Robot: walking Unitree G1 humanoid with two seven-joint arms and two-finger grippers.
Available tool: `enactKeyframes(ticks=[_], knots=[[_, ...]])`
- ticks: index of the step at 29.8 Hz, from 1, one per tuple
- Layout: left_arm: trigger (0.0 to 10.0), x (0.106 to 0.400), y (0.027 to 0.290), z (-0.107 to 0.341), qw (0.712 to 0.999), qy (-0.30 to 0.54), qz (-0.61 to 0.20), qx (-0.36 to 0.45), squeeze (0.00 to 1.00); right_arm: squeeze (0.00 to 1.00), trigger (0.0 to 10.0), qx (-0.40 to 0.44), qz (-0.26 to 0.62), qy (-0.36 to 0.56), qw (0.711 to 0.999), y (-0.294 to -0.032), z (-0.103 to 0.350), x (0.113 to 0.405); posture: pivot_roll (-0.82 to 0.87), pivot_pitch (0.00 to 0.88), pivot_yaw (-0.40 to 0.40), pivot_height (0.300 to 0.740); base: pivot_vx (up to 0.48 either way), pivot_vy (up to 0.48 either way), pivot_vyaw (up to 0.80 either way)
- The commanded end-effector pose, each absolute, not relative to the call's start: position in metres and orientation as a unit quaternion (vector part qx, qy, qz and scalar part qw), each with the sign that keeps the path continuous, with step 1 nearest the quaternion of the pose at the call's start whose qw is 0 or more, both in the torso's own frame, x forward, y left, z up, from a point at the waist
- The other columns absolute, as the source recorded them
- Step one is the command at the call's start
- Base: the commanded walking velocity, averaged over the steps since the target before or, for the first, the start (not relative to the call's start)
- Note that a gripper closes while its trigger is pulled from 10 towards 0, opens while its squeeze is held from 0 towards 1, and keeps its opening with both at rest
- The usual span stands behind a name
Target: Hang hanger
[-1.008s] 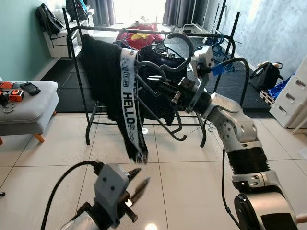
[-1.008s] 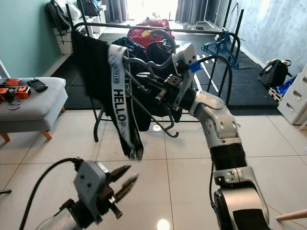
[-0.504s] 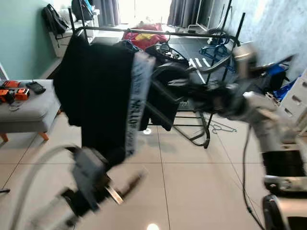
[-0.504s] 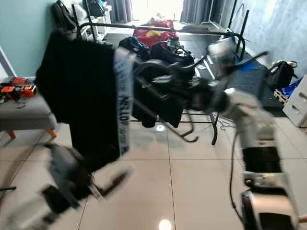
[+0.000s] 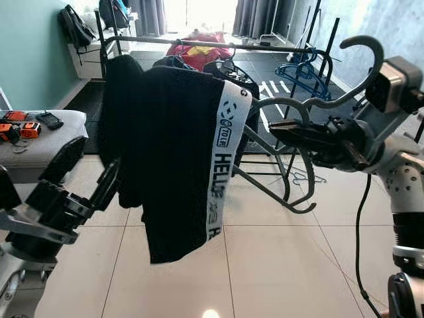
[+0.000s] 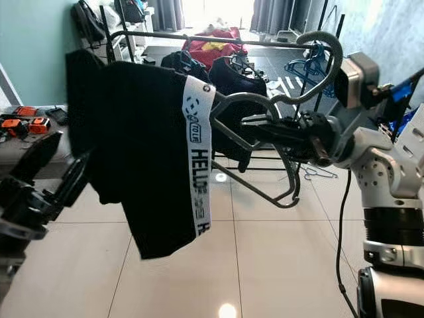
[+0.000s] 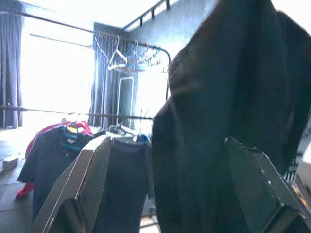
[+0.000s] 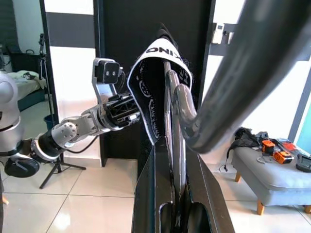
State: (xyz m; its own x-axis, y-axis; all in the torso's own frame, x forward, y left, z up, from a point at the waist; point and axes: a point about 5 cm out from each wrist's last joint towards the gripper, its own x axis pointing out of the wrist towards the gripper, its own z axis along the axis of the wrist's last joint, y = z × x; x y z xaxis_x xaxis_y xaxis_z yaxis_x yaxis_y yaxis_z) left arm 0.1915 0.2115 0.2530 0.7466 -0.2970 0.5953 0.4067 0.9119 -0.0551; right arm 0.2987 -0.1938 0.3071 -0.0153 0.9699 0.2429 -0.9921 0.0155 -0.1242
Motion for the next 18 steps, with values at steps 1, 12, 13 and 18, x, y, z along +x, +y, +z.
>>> enactKeyframes(ticks=[1, 12, 13, 18], knots=[[10.0, 0.1863, 0.2152, 0.2566, 0.918, -0.326, -0.187, -0.129, 1.0, 0.0, 10.0, 0.04, 0.714, -0.134, 0.686, -0.1979, 0.313, 0.2938, -0.02, 0.0, -0.043, 0.74, 0.0, 0.0, 0.0], [3.7, 0.1871, 0.2163, 0.2566, 0.904, -0.329, -0.205, -0.18, 1.0, 0.0, 10.0, 0.042, 0.725, -0.137, 0.674, -0.2002, 0.3157, 0.2903, -0.02, 0.0, -0.036, 0.74, 0.0, 0.0, 0.0], [3.7, 0.1873, 0.2165, 0.2564, 0.903, -0.327, -0.208, -0.185, 1.0, 0.0, 10.0, 0.043, 0.725, -0.138, 0.673, -0.2002, 0.3161, 0.2898, -0.02, 0.0, -0.036, 0.74, 0.0, 0.0, 0.0], [0.0, 0.1867, 0.2143, 0.2572, 0.896, -0.329, -0.221, -0.201, 1.0, 0.0, 10.0, 0.044, 0.727, -0.142, 0.67, -0.2001, 0.3187, 0.2885, -0.02, 0.0, -0.036, 0.74, 0.0, 0.0, 0.0]])
